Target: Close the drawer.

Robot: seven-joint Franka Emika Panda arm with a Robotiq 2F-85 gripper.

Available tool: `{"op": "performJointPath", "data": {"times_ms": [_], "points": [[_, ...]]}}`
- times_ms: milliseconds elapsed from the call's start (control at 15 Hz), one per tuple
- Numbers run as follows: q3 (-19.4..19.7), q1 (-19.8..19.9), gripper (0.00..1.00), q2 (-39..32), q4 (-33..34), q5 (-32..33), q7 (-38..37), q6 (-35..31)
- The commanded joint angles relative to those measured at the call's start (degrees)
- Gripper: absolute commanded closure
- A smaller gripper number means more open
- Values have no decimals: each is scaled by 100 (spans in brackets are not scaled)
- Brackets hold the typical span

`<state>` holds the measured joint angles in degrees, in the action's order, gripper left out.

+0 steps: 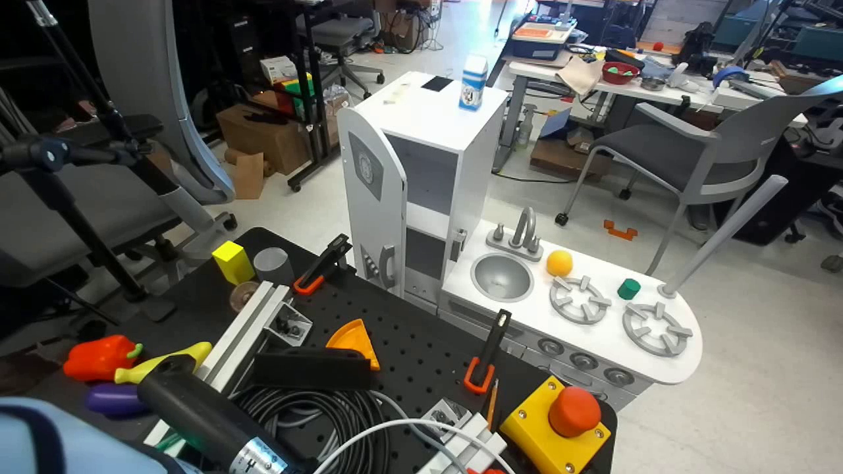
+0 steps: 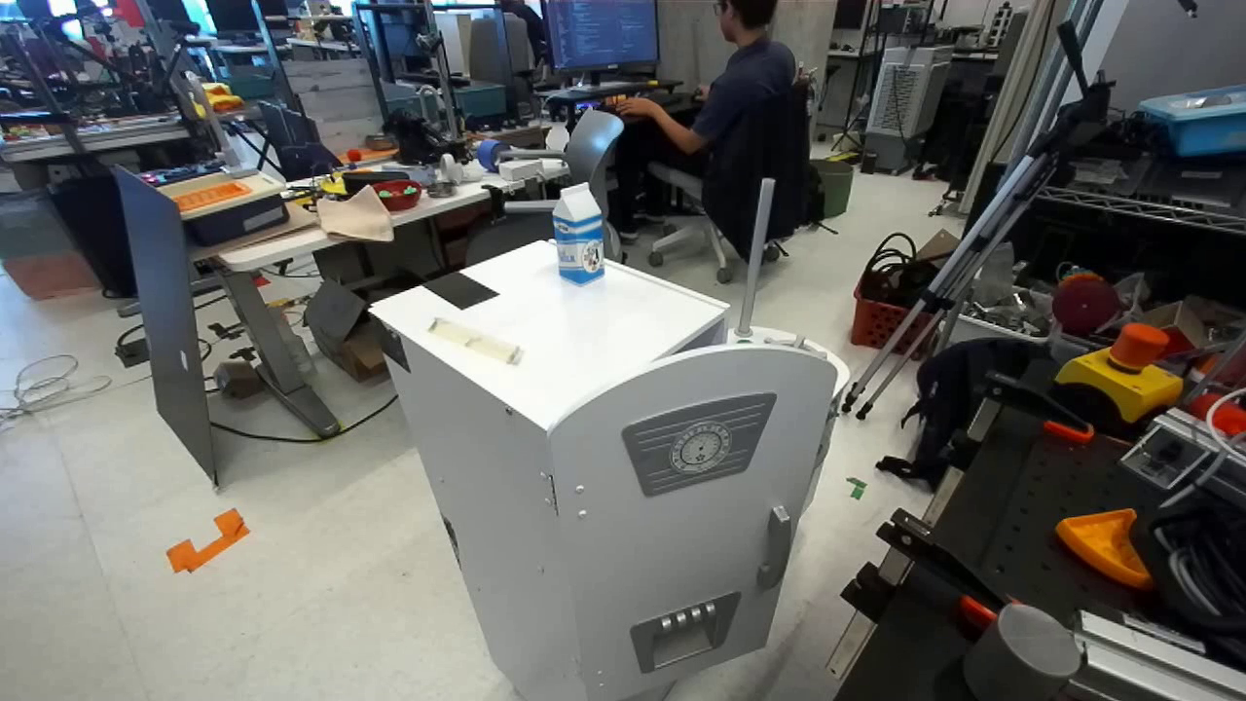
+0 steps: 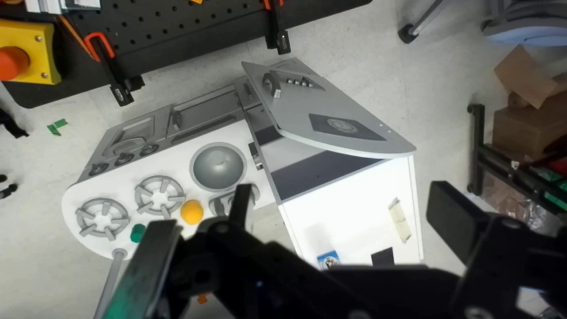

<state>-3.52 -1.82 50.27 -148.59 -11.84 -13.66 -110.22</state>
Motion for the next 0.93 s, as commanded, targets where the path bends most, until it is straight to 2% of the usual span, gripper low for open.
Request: {"op": "performJointPath", "data": {"times_ms": [0,133,400,533,733,867], "points": [[-49,41,0,-701,11,-72,157,-305],[-99,41,0,-1200,-4,-81,106,-606],[-219,-44,0,-2420,18,-165,-78,-1662],[-355,-33,0,-3108,153,-13,-308,-1922],[-532,-44,0,-3981,393,221,-691,-2039],[-605,-79,0,-4461,621,432,-1001,-1893]]}}
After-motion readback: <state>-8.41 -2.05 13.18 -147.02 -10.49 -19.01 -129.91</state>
